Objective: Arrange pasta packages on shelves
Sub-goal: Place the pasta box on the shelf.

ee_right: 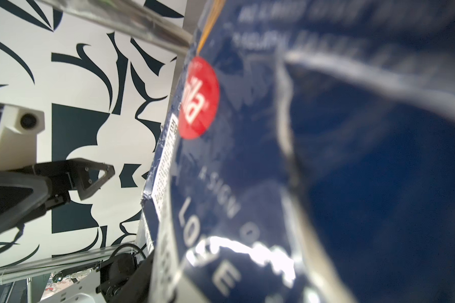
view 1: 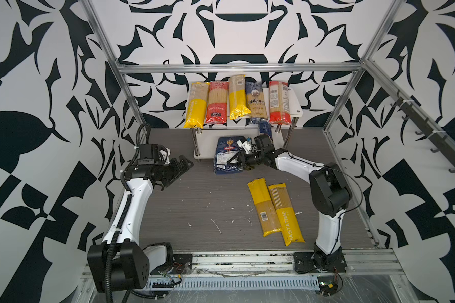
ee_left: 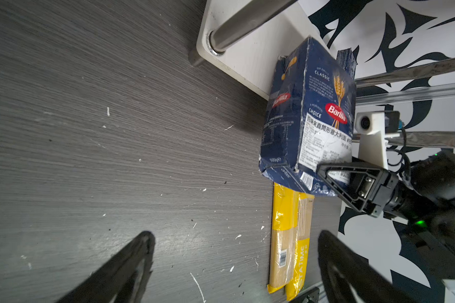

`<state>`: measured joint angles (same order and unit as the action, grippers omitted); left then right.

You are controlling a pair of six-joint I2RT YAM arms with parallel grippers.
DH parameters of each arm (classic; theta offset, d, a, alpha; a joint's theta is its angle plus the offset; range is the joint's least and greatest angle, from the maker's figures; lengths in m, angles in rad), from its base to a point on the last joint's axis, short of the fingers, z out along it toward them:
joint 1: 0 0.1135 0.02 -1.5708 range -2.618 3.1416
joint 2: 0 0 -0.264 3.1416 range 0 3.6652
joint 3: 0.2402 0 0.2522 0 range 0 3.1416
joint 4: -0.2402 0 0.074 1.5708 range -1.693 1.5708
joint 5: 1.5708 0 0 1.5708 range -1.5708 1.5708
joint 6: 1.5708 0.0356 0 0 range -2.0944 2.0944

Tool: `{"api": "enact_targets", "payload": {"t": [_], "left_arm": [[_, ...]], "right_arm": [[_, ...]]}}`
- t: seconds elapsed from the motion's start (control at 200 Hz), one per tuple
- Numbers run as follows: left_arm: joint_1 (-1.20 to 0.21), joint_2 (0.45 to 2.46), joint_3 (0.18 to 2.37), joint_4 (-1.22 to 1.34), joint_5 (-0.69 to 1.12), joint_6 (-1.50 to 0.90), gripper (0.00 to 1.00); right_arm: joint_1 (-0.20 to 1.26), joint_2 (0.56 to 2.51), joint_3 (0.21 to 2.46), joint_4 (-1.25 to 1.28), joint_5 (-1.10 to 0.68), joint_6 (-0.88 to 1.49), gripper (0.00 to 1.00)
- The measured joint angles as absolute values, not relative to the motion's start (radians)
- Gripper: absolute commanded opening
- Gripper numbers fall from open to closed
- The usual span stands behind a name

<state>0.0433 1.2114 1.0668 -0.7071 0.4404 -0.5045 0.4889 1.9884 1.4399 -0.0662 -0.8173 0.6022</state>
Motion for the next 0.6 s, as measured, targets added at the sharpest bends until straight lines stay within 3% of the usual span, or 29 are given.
{"api": "enact_targets", "payload": {"t": [0.6], "left_arm": [[0.104, 1.188, 1.067, -0.746, 0.443, -0.478, 0.99]], "right_arm": [[0.451, 2.296, 1.814, -0.036, -0.873, 0.645, 0.00]]}}
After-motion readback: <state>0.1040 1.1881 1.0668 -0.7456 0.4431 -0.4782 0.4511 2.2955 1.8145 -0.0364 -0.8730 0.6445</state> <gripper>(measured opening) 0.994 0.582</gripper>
